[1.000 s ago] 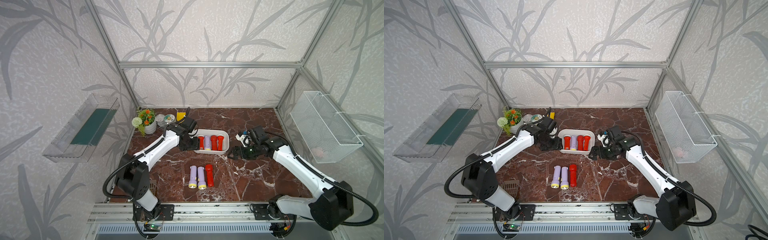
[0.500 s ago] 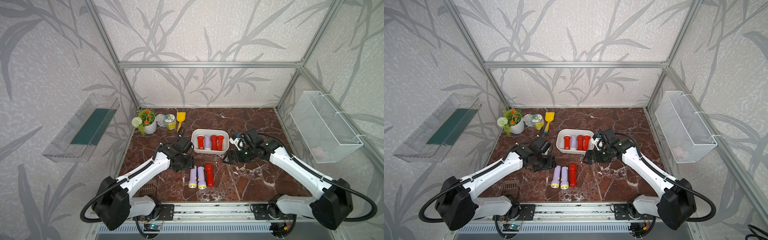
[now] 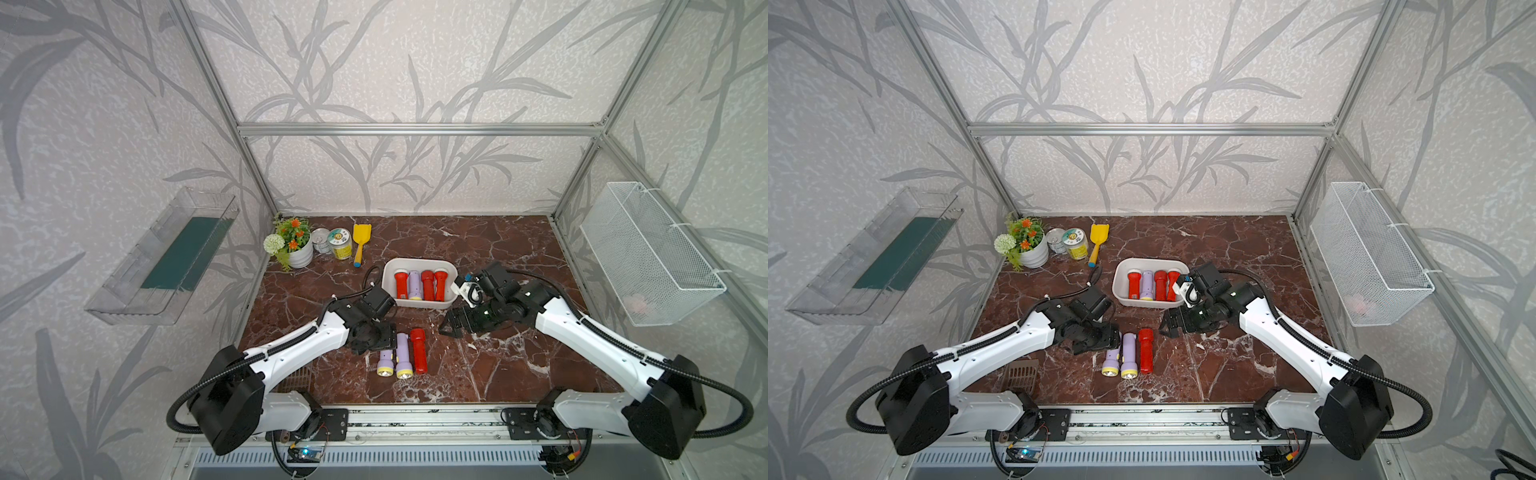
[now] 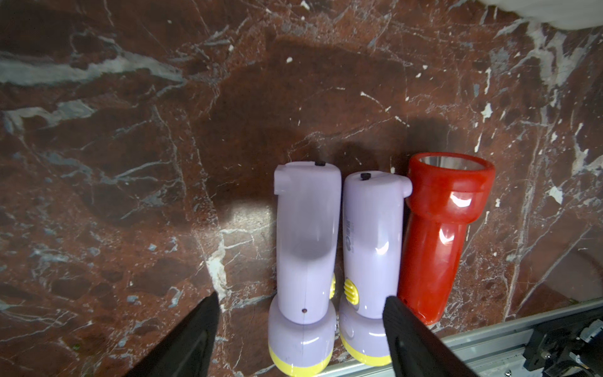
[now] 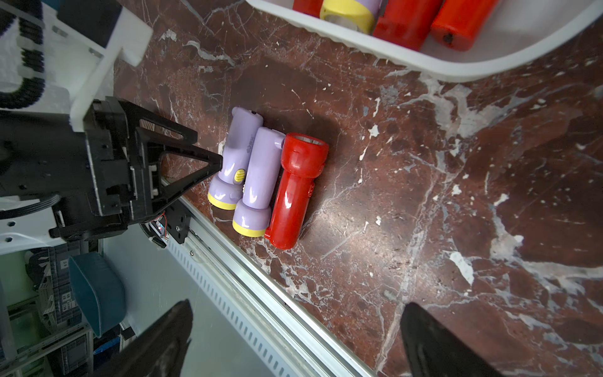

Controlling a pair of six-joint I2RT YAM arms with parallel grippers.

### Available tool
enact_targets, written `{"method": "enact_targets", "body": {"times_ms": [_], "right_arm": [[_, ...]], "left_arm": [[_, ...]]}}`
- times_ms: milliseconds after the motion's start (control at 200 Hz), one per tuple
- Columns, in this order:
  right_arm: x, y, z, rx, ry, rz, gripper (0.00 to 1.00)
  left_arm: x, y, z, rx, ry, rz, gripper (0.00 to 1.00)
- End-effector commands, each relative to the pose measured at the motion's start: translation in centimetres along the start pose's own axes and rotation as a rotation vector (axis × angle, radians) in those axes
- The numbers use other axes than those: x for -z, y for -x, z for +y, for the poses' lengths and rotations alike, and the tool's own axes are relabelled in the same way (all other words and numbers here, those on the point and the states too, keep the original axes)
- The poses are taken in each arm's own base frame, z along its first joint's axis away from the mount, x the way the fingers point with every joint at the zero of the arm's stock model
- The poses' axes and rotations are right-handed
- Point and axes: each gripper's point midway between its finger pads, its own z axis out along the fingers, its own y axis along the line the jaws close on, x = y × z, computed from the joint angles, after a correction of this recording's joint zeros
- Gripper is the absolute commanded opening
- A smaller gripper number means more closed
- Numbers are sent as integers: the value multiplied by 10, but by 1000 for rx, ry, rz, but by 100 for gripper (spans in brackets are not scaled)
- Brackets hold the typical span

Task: Put the flashlights into the storage boxes
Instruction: Pick up the flashlight from the center of the board.

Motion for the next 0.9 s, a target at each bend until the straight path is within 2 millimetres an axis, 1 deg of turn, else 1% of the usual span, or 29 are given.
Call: {"method": "enact_targets", "body": {"times_ms": [0, 120, 205, 300, 360, 540, 660, 715, 770, 860, 895], "right_arm": [[8, -5, 0, -3, -12, -12, 99], [11, -6, 1, -2, -11, -17, 99], [12, -6, 3, 3, -7, -18, 99], [14, -7, 4, 12, -5, -14, 99], [15, -7, 4, 15, -10, -16, 99], [17, -5, 5, 19, -13, -24, 99], [17, -4, 4, 19, -20, -28, 99], [17, -4, 3, 20, -22, -26, 99], [16, -4, 2, 19, -25, -23, 99], [15, -4, 2, 21, -29, -21, 99], [15, -3, 2, 21, -30, -21, 99]], "left_arm": [[-10, -1, 6, 14, 41, 3, 83], [-17, -4, 9, 7, 56, 16, 88], [-21, -5, 11, 6, 65, 28, 89], [-26, -5, 10, 1, 68, 38, 88], [-29, -6, 9, 0, 66, 46, 86], [-36, -7, 14, -3, 92, 57, 84], [-39, -7, 17, -9, 107, 59, 79], [-41, -8, 17, -12, 108, 66, 75], [-43, -8, 17, -13, 111, 70, 72], [-46, -9, 18, -18, 117, 79, 62], [-47, -9, 18, -17, 118, 80, 61]]}}
